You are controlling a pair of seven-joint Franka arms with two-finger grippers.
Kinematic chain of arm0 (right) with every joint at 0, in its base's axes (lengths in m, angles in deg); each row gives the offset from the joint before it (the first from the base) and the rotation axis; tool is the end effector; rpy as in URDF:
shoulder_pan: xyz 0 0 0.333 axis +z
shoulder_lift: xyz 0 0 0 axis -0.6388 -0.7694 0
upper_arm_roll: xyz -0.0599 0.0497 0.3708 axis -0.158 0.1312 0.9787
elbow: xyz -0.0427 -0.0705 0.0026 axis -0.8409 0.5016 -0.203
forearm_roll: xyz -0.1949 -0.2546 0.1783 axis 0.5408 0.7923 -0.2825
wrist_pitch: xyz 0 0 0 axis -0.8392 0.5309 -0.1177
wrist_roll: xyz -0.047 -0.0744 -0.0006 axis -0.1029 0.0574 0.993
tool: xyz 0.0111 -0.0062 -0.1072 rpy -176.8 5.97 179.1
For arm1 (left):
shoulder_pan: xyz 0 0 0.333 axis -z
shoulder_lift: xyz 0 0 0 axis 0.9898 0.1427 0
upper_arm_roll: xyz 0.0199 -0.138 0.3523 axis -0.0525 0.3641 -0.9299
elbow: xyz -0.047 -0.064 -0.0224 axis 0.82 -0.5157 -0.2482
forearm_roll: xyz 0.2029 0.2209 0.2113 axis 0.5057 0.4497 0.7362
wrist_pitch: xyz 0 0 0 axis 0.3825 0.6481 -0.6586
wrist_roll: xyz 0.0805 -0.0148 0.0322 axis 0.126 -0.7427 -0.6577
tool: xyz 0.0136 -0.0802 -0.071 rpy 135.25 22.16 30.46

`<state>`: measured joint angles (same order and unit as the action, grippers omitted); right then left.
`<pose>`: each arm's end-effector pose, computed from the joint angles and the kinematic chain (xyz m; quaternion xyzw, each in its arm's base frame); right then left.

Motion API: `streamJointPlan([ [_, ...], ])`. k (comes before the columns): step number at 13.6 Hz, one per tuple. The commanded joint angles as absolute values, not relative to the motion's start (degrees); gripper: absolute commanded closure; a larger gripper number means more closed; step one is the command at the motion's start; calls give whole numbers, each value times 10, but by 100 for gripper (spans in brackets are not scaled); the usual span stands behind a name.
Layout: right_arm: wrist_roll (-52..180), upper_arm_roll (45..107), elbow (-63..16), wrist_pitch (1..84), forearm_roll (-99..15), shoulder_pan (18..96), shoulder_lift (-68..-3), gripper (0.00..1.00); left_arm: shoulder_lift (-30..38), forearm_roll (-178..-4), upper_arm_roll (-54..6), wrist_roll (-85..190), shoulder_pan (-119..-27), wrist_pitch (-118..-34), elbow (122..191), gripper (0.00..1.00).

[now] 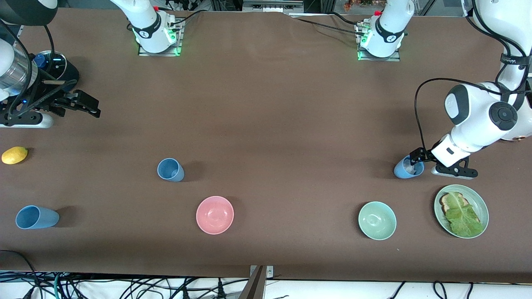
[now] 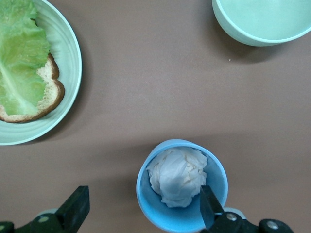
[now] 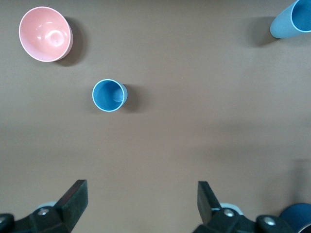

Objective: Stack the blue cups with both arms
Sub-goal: 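Close the left gripper on the rim of the small blue cup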

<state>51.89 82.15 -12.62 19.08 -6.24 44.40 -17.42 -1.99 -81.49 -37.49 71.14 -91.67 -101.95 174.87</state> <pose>0.5636 0.0561 0.6547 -0.9998 0.0121 0.0103 0.0090 0.6016 0.0555 0.3550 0.9970 -0.0608 0.0484 0.0056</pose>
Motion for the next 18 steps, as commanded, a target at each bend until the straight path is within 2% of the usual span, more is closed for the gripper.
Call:
streamJointPlan([
  [1,510,822,-128,186,-54,445,-169,0,-22,-813,-375,727,-919,-1065,1776,0],
  [8,510,822,-128,186,-54,446,-169,0,-1,-813,-375,745,-927,-1094,1777,1],
  [9,510,821,-128,186,-54,446,-169,0,-1,-813,-375,747,-927,-1095,1778,12],
  [11,510,821,-128,186,-54,445,-169,0,-1,-815,-374,748,-927,-1095,1778,59],
  [12,510,821,-128,186,-54,445,-169,0,-1,-818,-375,748,-927,-1095,1778,76],
  [13,510,822,-128,186,-54,446,-169,0,-1,-820,-374,748,-927,-1095,1778,87],
  [15,510,821,-128,186,-54,446,-169,0,-1,-820,-374,748,-928,-1096,1778,100],
  [18,510,822,-128,187,-54,446,-169,0,-1,-820,-375,749,-929,-1095,1778,100],
])
